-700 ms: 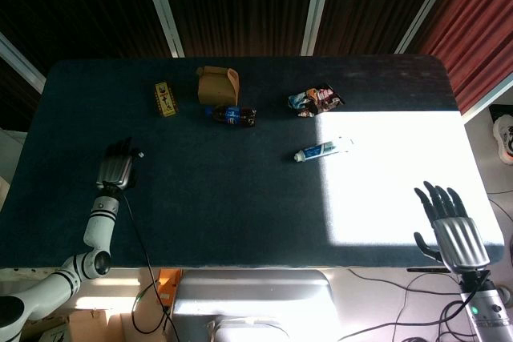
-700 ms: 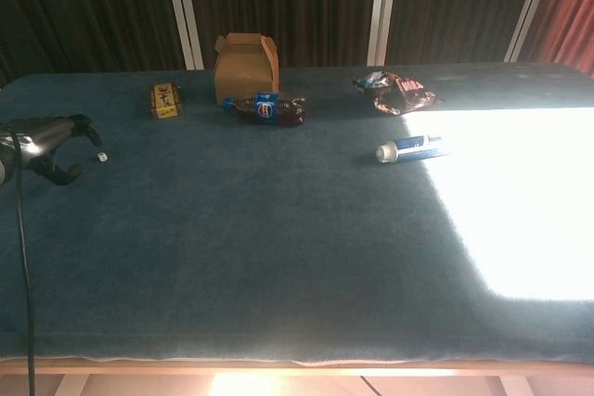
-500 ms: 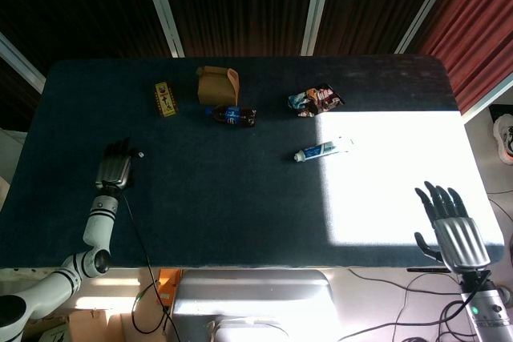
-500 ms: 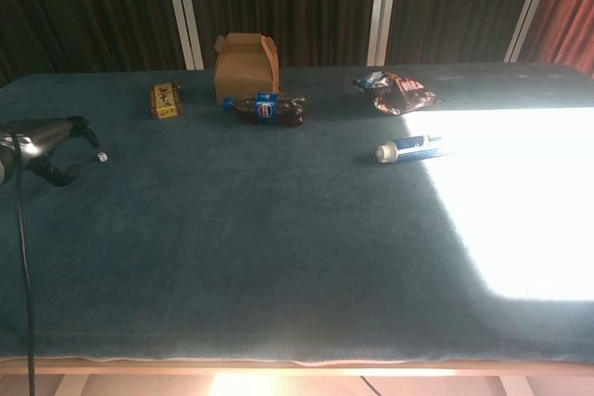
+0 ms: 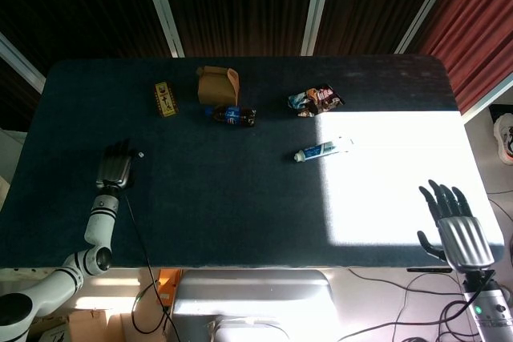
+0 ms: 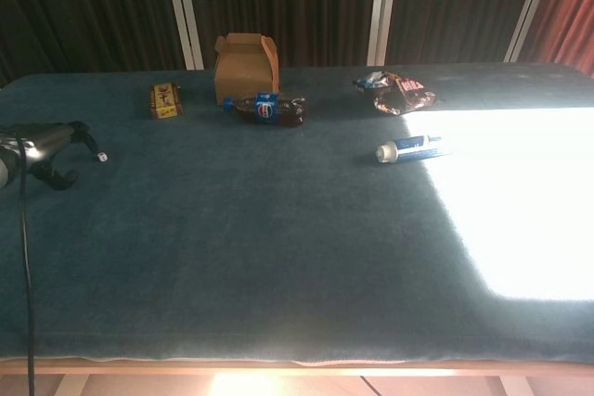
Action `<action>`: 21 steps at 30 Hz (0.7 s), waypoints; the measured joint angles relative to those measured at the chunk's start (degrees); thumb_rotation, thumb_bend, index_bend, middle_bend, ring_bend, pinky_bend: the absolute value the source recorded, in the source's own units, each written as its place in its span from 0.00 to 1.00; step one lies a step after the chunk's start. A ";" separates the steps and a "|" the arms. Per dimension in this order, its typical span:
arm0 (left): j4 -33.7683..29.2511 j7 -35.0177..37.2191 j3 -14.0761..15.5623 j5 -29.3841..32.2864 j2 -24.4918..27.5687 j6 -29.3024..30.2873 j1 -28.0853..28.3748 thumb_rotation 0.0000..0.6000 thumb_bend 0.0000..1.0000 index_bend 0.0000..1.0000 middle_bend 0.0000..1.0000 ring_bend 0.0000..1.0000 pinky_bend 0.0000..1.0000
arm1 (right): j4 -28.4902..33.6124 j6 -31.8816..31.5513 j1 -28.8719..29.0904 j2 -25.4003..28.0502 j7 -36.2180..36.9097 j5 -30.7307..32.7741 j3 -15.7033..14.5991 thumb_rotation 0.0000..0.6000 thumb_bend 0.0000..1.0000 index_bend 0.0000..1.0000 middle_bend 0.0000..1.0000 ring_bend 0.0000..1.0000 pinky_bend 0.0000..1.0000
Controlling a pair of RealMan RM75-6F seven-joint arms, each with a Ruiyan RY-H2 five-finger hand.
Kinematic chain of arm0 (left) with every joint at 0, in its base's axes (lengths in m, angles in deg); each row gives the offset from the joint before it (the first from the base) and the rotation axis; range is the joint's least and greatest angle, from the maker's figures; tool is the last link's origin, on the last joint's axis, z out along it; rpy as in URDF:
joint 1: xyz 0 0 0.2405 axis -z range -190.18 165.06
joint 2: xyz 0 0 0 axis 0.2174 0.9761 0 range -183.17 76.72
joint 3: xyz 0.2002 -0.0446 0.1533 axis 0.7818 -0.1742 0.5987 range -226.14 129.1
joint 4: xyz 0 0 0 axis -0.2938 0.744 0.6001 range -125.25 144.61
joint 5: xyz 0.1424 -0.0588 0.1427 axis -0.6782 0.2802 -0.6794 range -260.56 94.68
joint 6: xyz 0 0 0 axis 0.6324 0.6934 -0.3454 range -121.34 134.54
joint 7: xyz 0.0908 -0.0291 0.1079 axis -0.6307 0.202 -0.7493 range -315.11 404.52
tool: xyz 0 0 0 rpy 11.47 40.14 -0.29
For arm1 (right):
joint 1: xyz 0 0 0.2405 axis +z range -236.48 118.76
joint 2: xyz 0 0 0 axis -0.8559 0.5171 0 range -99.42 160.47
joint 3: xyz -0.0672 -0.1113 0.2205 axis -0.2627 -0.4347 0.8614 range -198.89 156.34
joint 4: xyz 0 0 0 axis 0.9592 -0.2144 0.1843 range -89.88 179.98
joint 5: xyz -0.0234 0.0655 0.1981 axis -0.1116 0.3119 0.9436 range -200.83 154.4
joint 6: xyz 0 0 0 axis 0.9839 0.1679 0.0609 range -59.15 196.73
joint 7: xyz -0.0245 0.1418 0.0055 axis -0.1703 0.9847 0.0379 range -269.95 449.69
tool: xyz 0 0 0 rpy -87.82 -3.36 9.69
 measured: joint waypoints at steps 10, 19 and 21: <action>0.58 -0.51 0.17 0.35 -0.43 -0.25 0.37 1.00 0.57 0.27 0.00 0.00 0.10 | -0.02 0.07 -0.04 -0.02 -0.10 0.30 0.08 1.00 0.31 0.00 0.00 0.00 0.00; 0.54 -0.75 0.54 0.27 -0.68 -0.18 0.30 1.00 0.57 0.27 0.00 0.00 0.10 | 0.02 0.09 -0.04 -0.15 -0.45 0.43 0.11 1.00 0.31 0.00 0.00 0.00 0.00; 0.21 -0.81 0.64 0.08 -0.68 0.05 0.28 1.00 0.57 0.27 0.00 0.00 0.10 | 0.04 0.10 -0.04 -0.14 -0.45 0.44 0.11 1.00 0.31 0.00 0.00 0.00 0.00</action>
